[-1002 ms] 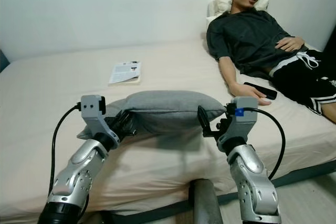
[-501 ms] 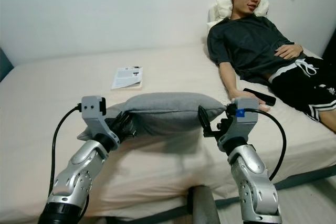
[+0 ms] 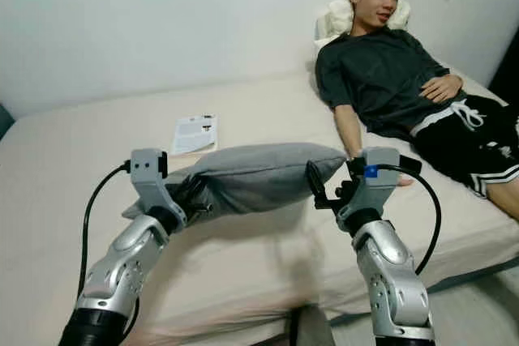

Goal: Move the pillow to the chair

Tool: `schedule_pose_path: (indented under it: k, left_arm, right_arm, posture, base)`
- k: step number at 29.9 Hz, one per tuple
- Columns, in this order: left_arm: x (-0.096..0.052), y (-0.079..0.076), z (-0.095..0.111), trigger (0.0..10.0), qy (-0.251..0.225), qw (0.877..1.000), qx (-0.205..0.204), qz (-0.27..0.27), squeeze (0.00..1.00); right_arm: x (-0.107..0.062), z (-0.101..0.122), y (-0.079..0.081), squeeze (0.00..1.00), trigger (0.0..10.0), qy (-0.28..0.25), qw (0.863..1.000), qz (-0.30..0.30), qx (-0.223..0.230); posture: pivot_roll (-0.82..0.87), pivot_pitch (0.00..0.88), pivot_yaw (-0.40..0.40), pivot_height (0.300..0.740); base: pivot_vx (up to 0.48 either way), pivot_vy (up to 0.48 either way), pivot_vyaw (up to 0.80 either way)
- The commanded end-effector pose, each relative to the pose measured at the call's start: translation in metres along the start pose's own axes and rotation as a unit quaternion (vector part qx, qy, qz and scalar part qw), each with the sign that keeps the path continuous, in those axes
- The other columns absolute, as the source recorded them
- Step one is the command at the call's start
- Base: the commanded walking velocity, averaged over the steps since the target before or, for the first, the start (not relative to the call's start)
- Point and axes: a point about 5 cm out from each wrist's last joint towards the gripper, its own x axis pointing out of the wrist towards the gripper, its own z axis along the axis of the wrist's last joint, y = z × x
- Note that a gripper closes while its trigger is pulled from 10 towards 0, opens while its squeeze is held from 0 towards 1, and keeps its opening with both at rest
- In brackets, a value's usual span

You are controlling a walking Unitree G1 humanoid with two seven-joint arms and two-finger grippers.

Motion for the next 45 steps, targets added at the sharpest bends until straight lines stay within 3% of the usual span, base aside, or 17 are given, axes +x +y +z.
schedule_pose_path:
  k: [1, 6, 20, 31, 38, 40, 45]
  left_arm:
    - [-0.001, 0.004, 0.013, 10.0, -0.035, 0.999, 0.001, 0.006, 0.0]
    - [0.0, 0.008, 0.017, 10.0, -0.04, 0.999, -0.003, 0.017, 0.0]
    - [0.003, 0.012, 0.026, 10.0, -0.049, 0.998, 0.04, 0.03, 0.0]
    - [0.005, 0.008, 0.033, 10.0, -0.063, 0.996, 0.047, 0.03, 0.0]
    - [0.008, 0.016, 0.045, 10.0, -0.08, 0.993, 0.064, 0.066, 0.0]
    - [0.008, 0.018, 0.048, 10.0, -0.084, 0.991, 0.072, 0.08, 0.0]
    - [0.008, 0.019, 0.046, 10.0, -0.078, 0.99, 0.083, 0.088, 0.0]
  right_arm:
    - [0.0, -0.002, 0.002, 0.0, 10.0, 0.003, 1.0, 0.004, 0.001]
    - [0.001, -0.002, 0.002, 0.0, 10.0, 0.001, 1.0, 0.009, -0.001]
    - [0.002, 0.006, 0.001, 0.0, 10.0, -0.007, 1.0, 0.014, -0.007]
    - [0.003, 0.011, -0.001, 0.0, 10.0, -0.012, 1.0, 0.013, -0.016]
    - [0.003, 0.014, -0.004, 0.0, 10.0, -0.01, 1.0, 0.014, -0.024]
    - [0.002, 0.018, -0.001, 0.0, 10.0, -0.017, 0.998, 0.029, -0.046]
    - [0.002, 0.019, 0.001, 0.0, 10.0, -0.02, 0.998, 0.037, -0.05]
  posture:
    - [-0.12, 0.029, 0.056, 0.671]
    - [-0.12, 0.022, 0.052, 0.691]
    - [-0.11, 0.024, 0.048, 0.74]
    - [-0.12, 0.027, 0.049, 0.74]
    - [-0.11, 0.024, 0.044, 0.74]
    - [-0.12, 0.023, 0.043, 0.74]
    - [-0.11, 0.019, 0.038, 0.74]
  base:
    - [0.0, 0.0, 0.0]
    - [0.0, 0.0, 0.0]
    - [0.0, 0.0, 0.0]
    - [0.0, 0.0, 0.0]
    - [0.0, 0.0, 0.0]
    - [0.0, 0.0, 0.8]
    - [0.0, 0.0, 0.8]
